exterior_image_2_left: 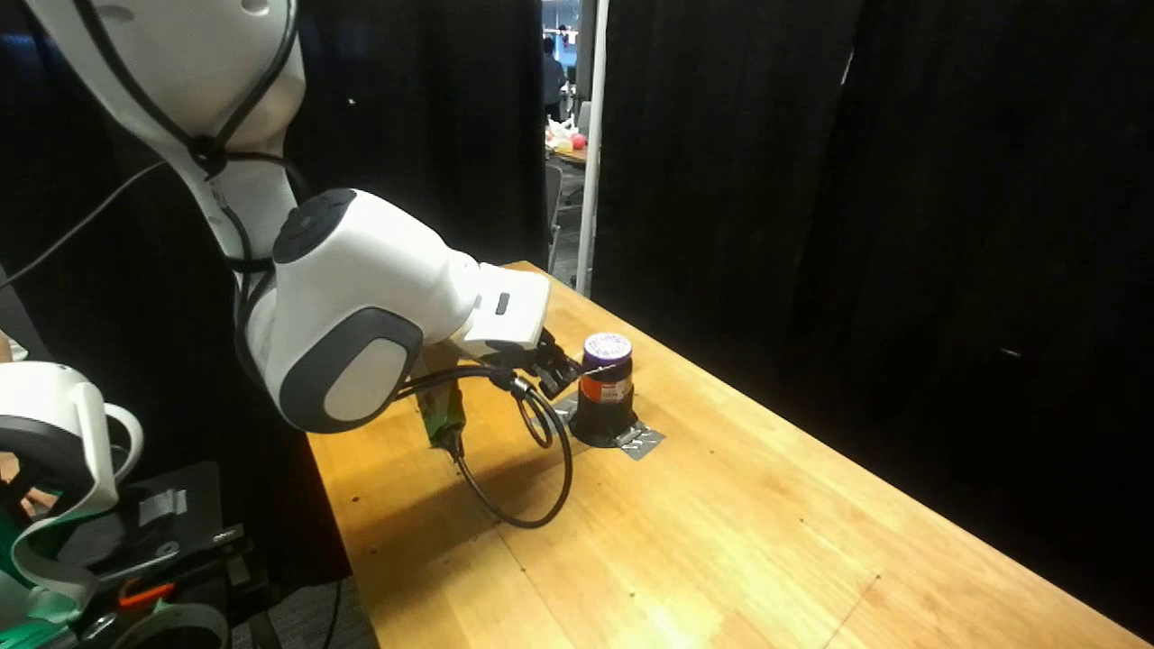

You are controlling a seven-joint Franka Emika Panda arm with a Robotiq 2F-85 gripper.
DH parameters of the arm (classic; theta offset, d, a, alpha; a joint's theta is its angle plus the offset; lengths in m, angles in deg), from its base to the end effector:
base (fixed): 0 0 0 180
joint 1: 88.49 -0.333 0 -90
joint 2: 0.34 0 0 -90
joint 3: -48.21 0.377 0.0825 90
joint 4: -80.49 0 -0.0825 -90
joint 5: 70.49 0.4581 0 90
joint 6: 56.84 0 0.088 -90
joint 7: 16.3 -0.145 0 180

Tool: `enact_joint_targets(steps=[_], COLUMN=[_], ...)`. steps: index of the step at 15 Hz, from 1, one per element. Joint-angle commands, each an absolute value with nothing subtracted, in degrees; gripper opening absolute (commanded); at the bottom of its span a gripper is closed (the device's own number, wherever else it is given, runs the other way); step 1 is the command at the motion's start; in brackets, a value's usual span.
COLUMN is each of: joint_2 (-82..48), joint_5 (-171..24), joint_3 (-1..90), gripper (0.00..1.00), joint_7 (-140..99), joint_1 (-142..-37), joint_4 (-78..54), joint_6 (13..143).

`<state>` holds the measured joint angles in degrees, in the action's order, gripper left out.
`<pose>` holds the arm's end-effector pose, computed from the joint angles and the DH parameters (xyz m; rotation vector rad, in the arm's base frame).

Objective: Put the rubber band on the cup

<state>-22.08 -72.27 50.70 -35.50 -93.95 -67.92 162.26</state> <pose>0.5371 0.0807 0.1868 -2.6680 0.2323 -1.1785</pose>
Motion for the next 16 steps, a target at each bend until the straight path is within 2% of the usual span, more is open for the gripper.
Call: enact_joint_targets(steps=[1,8,11,13,14,15,16], joint_2=[-23.65,-29.32,-31.07,-28.73,-31.10,-29.81,-29.78], joint_5=[-70.97,-66.95,-67.15,-67.06,-67.12,-67.12,-67.51], joint_3=[53.25,54.15,54.62,54.88,54.90,54.93,55.06], gripper=[0.08,0.09,0.09,0.09,0.09,0.13,0.35], joint_7=[-34.29,-35.03,-35.42,-35.59,-35.67,-35.59,-35.73], joint_1=[-91.49,-91.33,-91.17,-90.92,-90.95,-90.82,-90.66], joint_4=[-69.70,-69.15,-68.92,-67.23,-68.15,-67.42,-68.18], joint_6=[169.50,184.83,188.72,184.63,188.72,186.44,185.24])
